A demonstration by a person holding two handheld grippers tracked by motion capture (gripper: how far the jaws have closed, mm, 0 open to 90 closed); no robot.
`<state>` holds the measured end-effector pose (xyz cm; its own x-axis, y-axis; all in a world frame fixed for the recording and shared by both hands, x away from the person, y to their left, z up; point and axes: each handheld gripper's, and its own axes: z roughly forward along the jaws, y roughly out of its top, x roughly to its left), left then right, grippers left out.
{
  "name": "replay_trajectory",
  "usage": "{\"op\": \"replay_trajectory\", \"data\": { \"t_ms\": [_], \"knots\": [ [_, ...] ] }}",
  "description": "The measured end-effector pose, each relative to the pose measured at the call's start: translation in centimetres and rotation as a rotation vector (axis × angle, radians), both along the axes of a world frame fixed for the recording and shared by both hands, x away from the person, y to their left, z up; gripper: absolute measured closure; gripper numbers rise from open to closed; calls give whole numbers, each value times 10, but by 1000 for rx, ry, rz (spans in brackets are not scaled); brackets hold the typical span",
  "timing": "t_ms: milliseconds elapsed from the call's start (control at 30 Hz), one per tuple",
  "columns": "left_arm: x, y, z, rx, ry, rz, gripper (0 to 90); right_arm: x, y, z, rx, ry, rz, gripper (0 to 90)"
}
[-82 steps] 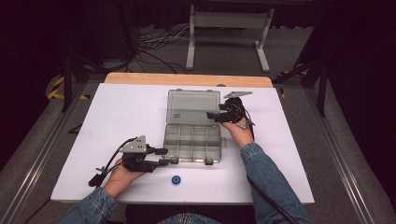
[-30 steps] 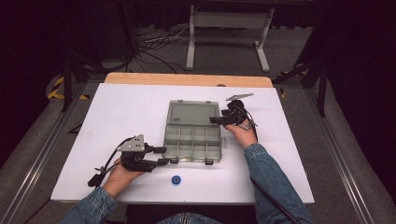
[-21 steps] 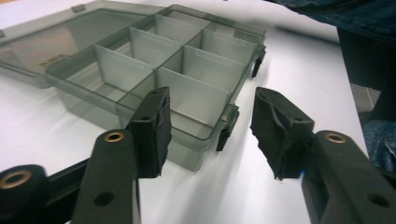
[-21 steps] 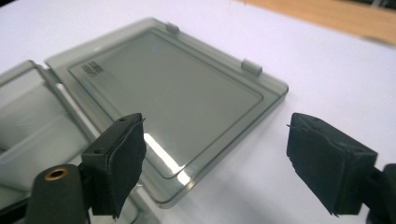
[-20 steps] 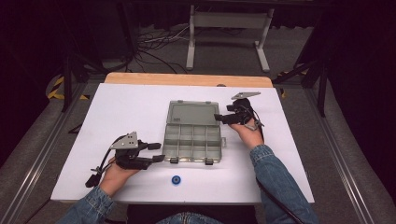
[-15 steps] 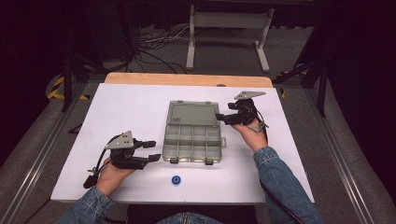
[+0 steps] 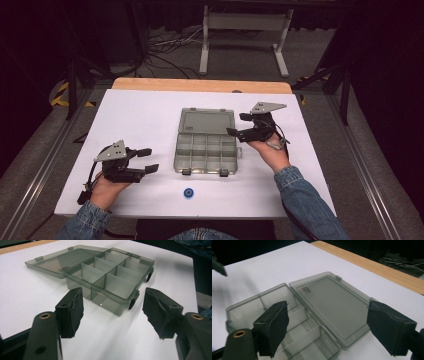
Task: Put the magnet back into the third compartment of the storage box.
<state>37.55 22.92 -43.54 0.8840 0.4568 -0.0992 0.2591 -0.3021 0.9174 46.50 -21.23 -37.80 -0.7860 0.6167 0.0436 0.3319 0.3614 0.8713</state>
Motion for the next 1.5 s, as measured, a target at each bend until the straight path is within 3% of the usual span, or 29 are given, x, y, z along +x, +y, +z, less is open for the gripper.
{"op": "replay_trajectory", "data": {
  "t_ms": [233, 367, 467, 667, 967, 1233, 1500],
  "knots": [
    [-2, 2, 3, 15, -16, 3, 320, -14, 17, 7, 10, -19, 64, 180],
    [-2, 3, 3, 17, -16, 11, 302, -22, 28, 12, 10, -5, 124, 214],
    [-2, 5, 2, 10, -12, 21, 291, -29, 37, 20, -44, -17, 160, 233],
    [-2, 6, 2, 3, -5, 18, 288, -44, 56, 32, -172, 34, 221, 229],
    [-2, 7, 3, 2, -6, 22, 287, -59, 79, 35, -306, 68, 297, 231],
    [-3, 7, 3, 5, -6, 25, 286, -69, 94, 34, -358, 85, 345, 234],
    [-3, 7, 3, 7, -10, 24, 286, -77, 105, 29, -363, 106, 398, 243]
  ]
}}
